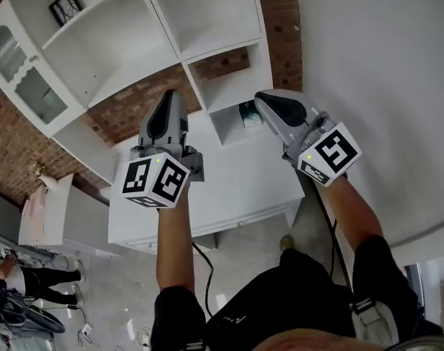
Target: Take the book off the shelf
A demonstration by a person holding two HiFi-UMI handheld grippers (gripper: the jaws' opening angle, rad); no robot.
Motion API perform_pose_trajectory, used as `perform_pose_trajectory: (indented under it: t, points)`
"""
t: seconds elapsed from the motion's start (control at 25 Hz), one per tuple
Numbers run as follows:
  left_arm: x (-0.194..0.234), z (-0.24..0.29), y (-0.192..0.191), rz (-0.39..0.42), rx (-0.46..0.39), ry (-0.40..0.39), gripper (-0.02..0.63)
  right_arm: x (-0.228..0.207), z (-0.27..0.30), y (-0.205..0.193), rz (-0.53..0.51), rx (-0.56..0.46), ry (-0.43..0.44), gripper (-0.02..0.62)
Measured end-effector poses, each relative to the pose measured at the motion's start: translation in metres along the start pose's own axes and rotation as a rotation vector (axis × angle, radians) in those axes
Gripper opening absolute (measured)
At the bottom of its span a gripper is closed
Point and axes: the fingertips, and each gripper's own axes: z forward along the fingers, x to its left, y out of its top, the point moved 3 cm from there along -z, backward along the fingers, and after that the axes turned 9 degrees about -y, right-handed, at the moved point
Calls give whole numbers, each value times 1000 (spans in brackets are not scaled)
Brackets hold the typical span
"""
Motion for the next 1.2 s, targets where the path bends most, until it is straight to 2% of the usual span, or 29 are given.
perform_pose_trajectory:
  t: [0.28,0.48,0.68,0.88,1.2]
  points:
    - [68,130,44,105,-42,53,119,-98,65,-20,-55,-54,57,2]
    - [99,212,80,146,-33,75,164,-144,94,-26,-77,-88,86,2]
    - [129,269,109,201,-1,138,218,-162,112,-36,-72,-111,99,2]
    - [153,306,132,255,38,192,245,-169,120,-44,-93,-114,95,2]
    - [184,348,142,239,73,250,268,-186,112,-51,-123,-110,66,2]
